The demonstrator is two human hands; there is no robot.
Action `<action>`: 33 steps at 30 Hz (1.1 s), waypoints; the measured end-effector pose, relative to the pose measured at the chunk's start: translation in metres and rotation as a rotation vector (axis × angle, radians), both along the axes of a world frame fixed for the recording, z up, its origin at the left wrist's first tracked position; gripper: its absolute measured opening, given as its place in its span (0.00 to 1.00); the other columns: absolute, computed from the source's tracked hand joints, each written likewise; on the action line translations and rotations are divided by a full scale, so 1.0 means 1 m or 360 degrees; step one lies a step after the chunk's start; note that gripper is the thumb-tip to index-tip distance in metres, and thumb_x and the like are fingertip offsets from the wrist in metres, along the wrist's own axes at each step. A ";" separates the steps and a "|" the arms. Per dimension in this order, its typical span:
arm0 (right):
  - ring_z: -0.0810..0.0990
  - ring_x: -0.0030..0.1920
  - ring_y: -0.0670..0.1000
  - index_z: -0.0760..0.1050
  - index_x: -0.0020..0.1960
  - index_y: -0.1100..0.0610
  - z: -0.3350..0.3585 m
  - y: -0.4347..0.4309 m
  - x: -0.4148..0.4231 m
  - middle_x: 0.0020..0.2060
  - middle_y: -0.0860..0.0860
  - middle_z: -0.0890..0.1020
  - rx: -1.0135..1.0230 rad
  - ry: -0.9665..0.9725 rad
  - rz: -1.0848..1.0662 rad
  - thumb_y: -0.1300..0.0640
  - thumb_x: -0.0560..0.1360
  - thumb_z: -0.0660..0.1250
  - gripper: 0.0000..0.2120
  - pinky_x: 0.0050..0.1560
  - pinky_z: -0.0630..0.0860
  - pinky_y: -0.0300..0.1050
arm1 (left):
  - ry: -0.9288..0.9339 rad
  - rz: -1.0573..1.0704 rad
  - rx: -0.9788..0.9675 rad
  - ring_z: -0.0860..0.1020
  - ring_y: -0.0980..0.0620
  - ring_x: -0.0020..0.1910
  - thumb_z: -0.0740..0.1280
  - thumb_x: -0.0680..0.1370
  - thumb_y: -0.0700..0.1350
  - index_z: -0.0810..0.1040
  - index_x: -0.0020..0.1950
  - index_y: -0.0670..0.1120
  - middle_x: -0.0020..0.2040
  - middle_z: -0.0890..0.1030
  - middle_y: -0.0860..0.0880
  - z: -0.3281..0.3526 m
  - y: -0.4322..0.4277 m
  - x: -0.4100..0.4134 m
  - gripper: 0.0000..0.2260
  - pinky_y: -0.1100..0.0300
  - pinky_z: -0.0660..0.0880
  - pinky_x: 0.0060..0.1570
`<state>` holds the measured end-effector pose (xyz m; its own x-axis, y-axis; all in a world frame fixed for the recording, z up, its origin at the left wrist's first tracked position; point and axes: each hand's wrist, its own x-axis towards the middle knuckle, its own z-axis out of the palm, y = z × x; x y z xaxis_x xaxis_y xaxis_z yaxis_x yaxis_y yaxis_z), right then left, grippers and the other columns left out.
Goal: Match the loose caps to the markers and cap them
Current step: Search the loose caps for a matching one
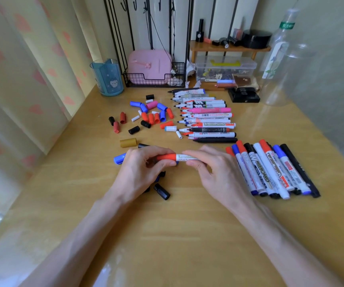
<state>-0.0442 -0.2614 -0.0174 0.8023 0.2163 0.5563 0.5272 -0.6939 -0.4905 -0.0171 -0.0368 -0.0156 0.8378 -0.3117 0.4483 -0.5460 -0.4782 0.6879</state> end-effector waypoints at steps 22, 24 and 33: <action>0.76 0.38 0.42 0.84 0.51 0.48 0.018 -0.009 -0.008 0.42 0.41 0.78 -0.0125 0.0092 -0.0258 0.49 0.76 0.74 0.06 0.38 0.76 0.45 | -0.0083 -0.0017 0.0097 0.78 0.52 0.57 0.74 0.78 0.52 0.76 0.72 0.52 0.60 0.76 0.55 0.000 -0.012 0.004 0.23 0.64 0.74 0.48; 0.77 0.37 0.45 0.83 0.50 0.47 0.024 -0.020 -0.006 0.39 0.42 0.79 -0.0153 0.0163 -0.0454 0.49 0.75 0.75 0.05 0.38 0.77 0.48 | -0.0094 -0.0025 0.0130 0.77 0.54 0.59 0.74 0.78 0.53 0.75 0.73 0.53 0.63 0.73 0.56 0.003 -0.019 0.004 0.24 0.65 0.74 0.50; 0.82 0.48 0.61 0.73 0.54 0.50 0.041 -0.097 -0.004 0.41 0.51 0.85 -0.0381 0.0596 -0.1000 0.48 0.76 0.71 0.11 0.44 0.72 0.50 | -0.0046 -0.0239 0.0246 0.77 0.59 0.59 0.72 0.79 0.58 0.77 0.70 0.55 0.61 0.77 0.58 0.002 -0.074 0.009 0.20 0.62 0.75 0.52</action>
